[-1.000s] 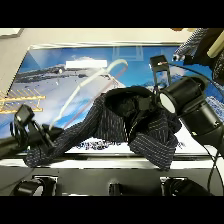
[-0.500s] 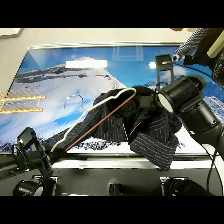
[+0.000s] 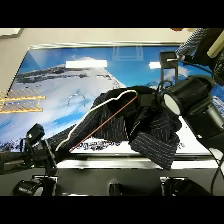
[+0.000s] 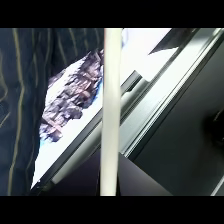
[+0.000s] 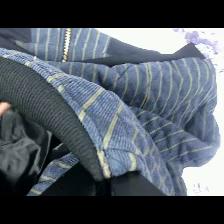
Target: Fold the clothes and pants, and hang the long-sleeved shirts on hangers.
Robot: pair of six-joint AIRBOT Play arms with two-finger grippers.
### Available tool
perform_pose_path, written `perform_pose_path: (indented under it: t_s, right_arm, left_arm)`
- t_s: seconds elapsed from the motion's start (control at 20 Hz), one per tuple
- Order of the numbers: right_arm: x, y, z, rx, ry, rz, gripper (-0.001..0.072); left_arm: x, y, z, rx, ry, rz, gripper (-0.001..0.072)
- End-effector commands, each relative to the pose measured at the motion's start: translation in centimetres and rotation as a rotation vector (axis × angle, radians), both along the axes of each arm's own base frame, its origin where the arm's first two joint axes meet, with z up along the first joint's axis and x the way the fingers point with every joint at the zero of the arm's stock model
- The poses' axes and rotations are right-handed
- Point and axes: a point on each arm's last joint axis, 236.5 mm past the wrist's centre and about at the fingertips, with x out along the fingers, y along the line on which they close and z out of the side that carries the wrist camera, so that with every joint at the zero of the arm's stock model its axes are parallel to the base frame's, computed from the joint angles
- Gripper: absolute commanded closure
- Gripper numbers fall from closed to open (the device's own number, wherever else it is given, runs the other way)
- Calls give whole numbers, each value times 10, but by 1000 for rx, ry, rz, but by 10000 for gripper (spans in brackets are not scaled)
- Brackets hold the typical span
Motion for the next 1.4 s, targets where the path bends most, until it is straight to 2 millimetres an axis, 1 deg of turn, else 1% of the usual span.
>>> perform_pose_path:
  t_s: [0.0,0.2,0.3,0.35,0.5,0.65,0.75,0.85,0.95,1.05,1.1,1.2,1.35]
  right_arm:
    - [-5,7,3,38,2,16,697]
    - [-1,2,6,16,-16,15,697]
    - [-1,3,6,0,-15,40,697]
    - [-1,3,6,-10,-15,57,697]
    - [-7,2,9,-26,-5,102,697]
    - [-14,-2,24,-16,-38,125,697]
    - [-20,5,30,2,-42,180,697]
    - [-27,10,29,15,-23,214,697]
    - [-26,6,33,2,-37,208,697]
    - [-24,-2,40,-18,-62,196,697]
    - [-24,-1,43,-20,-69,205,697]
    - [-24,0,48,-35,-77,240,697]
    - [-23,-1,54,-73,-93,291,697]
  left_arm:
    - [0,-15,-4,-18,22,-76,705]
    - [-15,-29,-12,-3,46,-176,705]
    - [-17,-32,-17,4,69,-196,705]
    - [-15,-34,-19,6,76,-194,705]
    - [1,-37,-22,1,66,-157,704]
    - [14,-42,-21,19,49,-187,704]
    - [24,-46,-21,34,45,-213,704]
    - [37,-51,-20,46,35,-237,704]
    - [46,-54,-23,65,46,-265,704]
    - [50,-52,-31,104,78,-291,704]
    - [54,-54,-30,108,70,-305,704]
    - [60,-61,-27,115,44,-347,704]
    - [65,-77,-30,126,44,-411,703]
